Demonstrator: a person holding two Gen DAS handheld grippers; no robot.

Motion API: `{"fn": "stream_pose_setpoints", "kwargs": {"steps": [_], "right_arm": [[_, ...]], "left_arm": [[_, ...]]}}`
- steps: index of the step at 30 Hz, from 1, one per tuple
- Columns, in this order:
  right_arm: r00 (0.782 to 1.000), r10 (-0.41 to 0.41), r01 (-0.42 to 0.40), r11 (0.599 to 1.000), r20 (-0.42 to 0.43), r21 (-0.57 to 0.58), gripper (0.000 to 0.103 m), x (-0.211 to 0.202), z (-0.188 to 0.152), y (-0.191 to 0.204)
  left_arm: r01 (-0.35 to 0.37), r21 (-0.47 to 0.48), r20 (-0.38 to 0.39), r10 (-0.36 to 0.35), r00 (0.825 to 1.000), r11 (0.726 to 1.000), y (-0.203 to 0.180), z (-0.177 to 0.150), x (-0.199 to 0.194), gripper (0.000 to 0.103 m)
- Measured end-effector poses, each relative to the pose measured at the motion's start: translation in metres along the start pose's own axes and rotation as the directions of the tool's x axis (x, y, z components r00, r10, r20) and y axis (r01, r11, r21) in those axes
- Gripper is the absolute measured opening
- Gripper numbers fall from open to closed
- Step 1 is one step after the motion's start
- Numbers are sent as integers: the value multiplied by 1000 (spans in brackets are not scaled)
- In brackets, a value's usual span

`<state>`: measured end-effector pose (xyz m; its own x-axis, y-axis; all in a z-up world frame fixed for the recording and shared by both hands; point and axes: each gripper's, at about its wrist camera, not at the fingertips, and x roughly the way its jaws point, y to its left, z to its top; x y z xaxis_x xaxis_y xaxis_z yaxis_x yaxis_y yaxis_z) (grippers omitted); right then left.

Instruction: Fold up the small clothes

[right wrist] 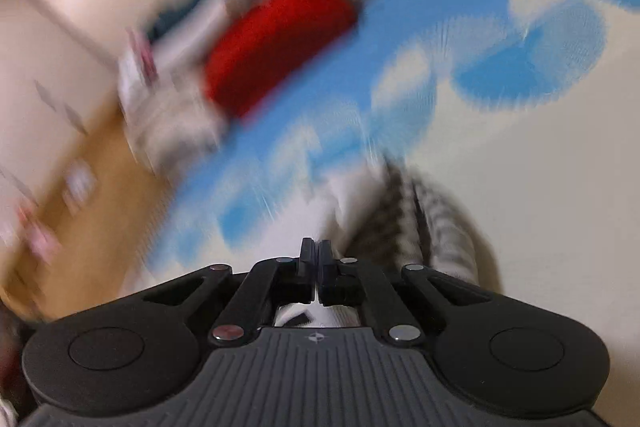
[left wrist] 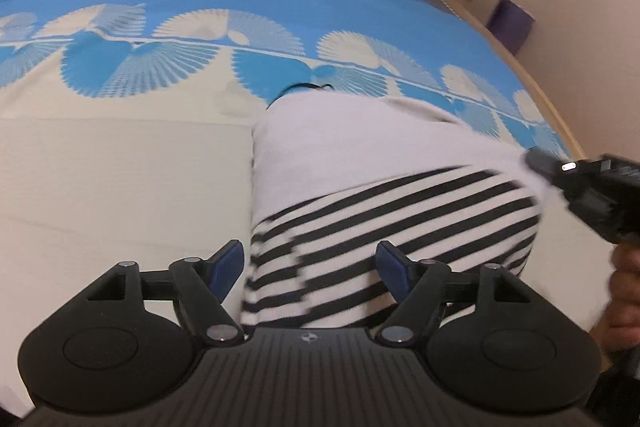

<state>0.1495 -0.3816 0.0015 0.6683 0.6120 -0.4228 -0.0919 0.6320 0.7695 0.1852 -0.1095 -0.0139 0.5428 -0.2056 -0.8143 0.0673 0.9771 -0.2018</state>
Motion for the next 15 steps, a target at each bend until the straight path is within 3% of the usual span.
{"fn": "stream_pose_setpoints", "kwargs": {"steps": [1, 2, 5, 6, 11, 13, 14, 15], "right_arm": [[1000, -2, 2, 1000, 10, 17, 0, -10, 0, -8], [998, -66, 66, 998, -16, 23, 0, -13, -4, -17], [954, -219, 231, 972, -203, 34, 0, 6, -23, -48], [950, -233, 243, 970, -209, 22, 0, 6, -26, -49], [985, -142, 141, 990, -99, -18, 6, -15, -23, -36], [986, -151, 152, 988, -70, 7, 21, -18, -21, -39], [986, -155, 156, 988, -70, 18, 35, -18, -22, -41], [983, -160, 161, 987, -88, 10, 36, -16, -24, -44]], "left_arm": [[-11, 32, -16, 12, 1000, 999, -5, -5, 7, 79], [-30, 76, -47, 34, 998, 997, -9, -12, 17, 80], [-48, 168, -103, 66, 992, 985, -17, -34, 36, 81], [-35, 167, -98, 52, 994, 985, -15, -37, 34, 81], [-13, 108, -97, 23, 995, 994, 4, -31, 21, 80], [-12, 72, -101, 19, 995, 997, 12, -32, 22, 80], [-12, 58, -113, 18, 993, 998, 14, -33, 24, 80], [-8, 44, -127, 14, 992, 999, 15, -34, 26, 81]]}}
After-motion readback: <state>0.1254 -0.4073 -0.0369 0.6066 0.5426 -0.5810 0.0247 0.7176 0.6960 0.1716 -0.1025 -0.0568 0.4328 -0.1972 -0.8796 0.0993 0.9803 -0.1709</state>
